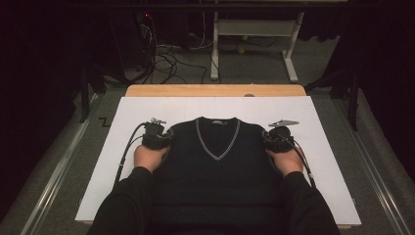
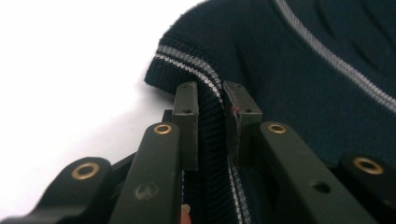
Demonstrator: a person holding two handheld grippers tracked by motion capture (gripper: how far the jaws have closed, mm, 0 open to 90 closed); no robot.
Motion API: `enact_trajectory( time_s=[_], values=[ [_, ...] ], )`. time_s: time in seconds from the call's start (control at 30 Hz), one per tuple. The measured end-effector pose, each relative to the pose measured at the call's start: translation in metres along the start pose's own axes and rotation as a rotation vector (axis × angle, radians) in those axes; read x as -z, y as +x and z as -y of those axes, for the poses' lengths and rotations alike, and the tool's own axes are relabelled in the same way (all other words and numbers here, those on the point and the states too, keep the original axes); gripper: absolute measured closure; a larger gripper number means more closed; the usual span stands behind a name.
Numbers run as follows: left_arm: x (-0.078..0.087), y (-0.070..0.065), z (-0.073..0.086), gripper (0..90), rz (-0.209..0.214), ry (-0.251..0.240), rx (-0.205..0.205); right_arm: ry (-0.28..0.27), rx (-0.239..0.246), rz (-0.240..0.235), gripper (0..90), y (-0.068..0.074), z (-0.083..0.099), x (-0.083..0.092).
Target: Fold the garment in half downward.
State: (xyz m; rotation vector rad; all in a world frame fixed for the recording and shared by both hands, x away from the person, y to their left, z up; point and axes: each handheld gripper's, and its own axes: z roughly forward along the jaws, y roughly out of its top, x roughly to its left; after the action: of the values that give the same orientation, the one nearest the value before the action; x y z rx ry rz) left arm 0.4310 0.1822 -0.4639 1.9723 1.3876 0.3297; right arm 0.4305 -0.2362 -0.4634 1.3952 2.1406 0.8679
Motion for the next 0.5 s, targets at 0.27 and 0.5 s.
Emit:
enact_trajectory(
  time_s=[0.27,0.5],
  values=[
    [0.030,-0.007,-0.024,73.6,-0.026,-0.165,-0.033,-0.135,0.020,0.036,80.3,-0.006,-0.016,0.023],
    [0.058,-0.016,-0.051,73.4,-0.046,-0.282,-0.065,-0.236,0.023,0.070,80.3,-0.014,-0.036,0.047]
  ],
)
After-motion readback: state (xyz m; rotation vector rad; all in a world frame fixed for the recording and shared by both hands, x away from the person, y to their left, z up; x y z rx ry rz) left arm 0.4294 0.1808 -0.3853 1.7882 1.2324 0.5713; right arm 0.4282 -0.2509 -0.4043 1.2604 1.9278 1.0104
